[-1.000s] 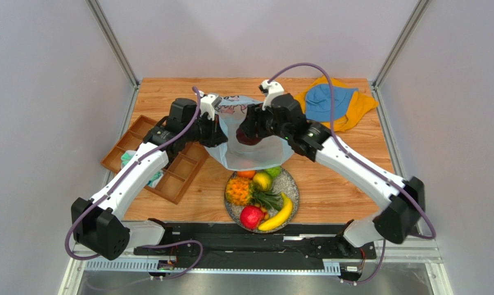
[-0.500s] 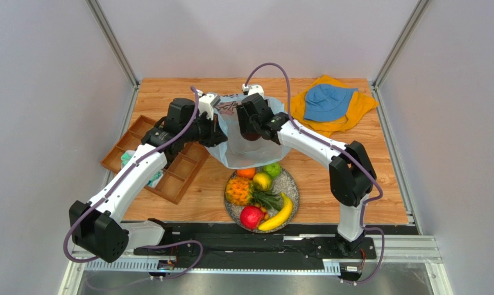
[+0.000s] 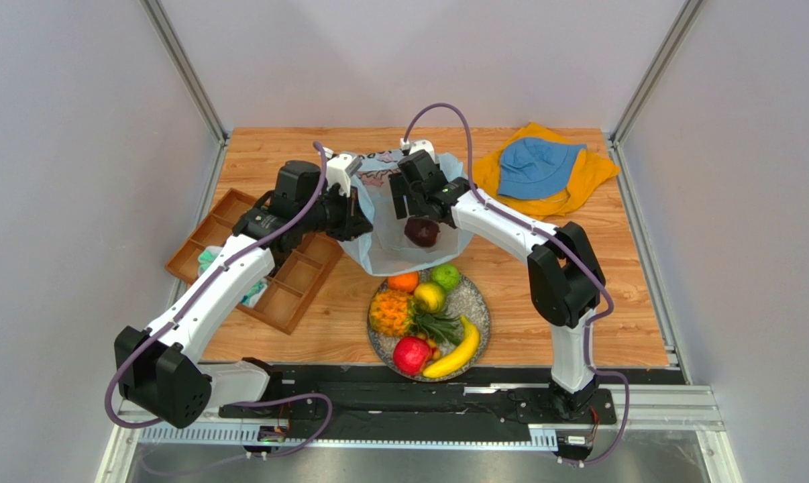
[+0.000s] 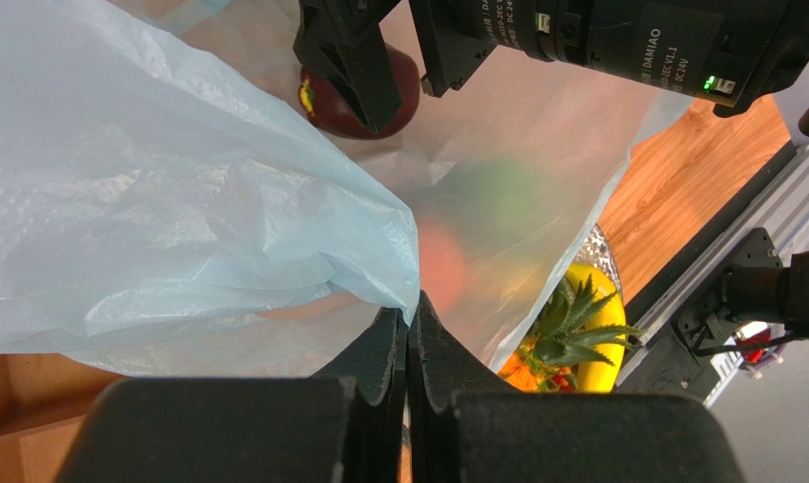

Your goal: Place the fruits into the plastic bag

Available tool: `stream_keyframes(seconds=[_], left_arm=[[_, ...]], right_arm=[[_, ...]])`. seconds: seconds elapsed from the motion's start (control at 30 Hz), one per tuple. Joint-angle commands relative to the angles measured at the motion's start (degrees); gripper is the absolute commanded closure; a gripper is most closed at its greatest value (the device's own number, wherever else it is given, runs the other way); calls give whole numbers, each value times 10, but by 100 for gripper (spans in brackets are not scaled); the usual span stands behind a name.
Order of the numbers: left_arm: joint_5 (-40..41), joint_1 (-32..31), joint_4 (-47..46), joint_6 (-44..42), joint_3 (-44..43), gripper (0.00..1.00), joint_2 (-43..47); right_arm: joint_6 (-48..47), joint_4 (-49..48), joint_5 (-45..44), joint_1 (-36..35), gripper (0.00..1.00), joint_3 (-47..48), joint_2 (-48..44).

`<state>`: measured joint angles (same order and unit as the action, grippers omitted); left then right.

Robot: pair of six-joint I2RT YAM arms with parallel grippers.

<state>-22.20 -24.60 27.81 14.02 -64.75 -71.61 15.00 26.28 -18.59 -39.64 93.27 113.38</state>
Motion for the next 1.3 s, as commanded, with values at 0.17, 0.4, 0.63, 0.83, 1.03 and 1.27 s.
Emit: stream_keyframes(seconds=[0.17, 0.4, 0.63, 0.83, 1.03, 1.27], left_arm=[[-9, 3, -5, -4, -15, 100, -4], [-7, 3, -6, -4, -16, 100, -5], [-53, 33, -20, 18, -15, 100, -13], [-72, 48, -26, 29, -12, 100, -17], [-66, 50, -22, 27, -12, 100, -14], [-65, 50, -20, 28, -12, 100, -12]], right_arm=[[-13, -11, 15, -2, 17, 23, -13], [-28, -29, 94, -3, 22, 2, -53], [-94, -71, 243, -31, 24, -74, -162], [-114, -62, 329, -53, 23, -114, -246], [-98, -60, 378, -62, 23, -160, -331], [-45, 0, 298, -55, 24, -187, -394]])
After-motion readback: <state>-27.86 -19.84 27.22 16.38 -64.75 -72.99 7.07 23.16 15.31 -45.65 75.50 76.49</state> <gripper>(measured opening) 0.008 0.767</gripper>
